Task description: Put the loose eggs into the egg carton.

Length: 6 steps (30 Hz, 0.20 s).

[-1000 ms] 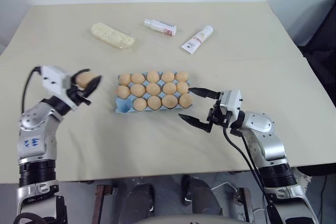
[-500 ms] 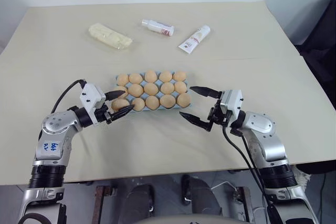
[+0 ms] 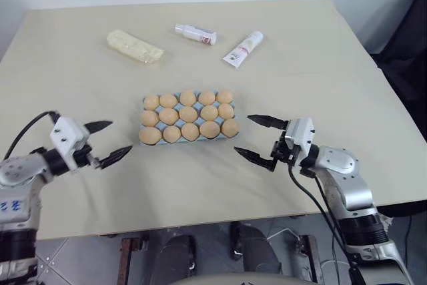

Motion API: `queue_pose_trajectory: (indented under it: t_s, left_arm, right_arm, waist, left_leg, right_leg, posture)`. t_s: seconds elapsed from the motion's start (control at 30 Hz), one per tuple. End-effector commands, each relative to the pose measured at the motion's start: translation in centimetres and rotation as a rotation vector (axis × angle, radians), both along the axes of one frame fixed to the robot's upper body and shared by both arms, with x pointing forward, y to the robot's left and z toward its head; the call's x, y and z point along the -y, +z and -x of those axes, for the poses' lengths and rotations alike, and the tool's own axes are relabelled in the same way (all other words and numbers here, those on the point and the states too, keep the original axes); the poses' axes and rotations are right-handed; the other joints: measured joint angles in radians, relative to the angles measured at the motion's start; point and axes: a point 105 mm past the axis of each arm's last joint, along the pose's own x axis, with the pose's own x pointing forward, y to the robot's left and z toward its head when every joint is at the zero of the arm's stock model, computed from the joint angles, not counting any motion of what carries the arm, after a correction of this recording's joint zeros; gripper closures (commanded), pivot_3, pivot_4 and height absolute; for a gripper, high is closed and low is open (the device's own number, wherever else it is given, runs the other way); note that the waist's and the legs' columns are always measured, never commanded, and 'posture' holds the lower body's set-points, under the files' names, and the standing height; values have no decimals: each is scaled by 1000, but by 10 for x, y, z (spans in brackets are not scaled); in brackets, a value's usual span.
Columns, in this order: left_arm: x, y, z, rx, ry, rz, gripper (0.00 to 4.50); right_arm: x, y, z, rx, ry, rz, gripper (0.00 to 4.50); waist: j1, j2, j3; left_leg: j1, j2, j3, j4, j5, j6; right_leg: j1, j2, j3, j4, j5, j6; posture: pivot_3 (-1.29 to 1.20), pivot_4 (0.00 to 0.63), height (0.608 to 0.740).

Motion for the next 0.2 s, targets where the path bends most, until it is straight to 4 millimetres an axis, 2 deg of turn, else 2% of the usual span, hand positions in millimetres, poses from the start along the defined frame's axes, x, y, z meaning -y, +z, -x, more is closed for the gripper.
queue_pose_trajectory:
  t_s: [0.03,0.2]
  left_arm:
    - [3,22,5,83,-8,-15,20]
    - [1,15,17,69,28,-14,20]
  right_arm:
    - [4,11,1,38,7,-9,0]
    - [7,12,-4,38,-1,-10,0]
  waist:
    - [12,0,0]
    - [18,1,0]
  left_leg:
    - [0,0,-2,0,-1,-2]
    - [0,0,-1,1,-4,-2]
  right_leg:
    - [1,-1,-1,0,0,0]
    - [1,-1,0,0,0,0]
  posture:
    - [0,150,740]
    - [0,150,740]
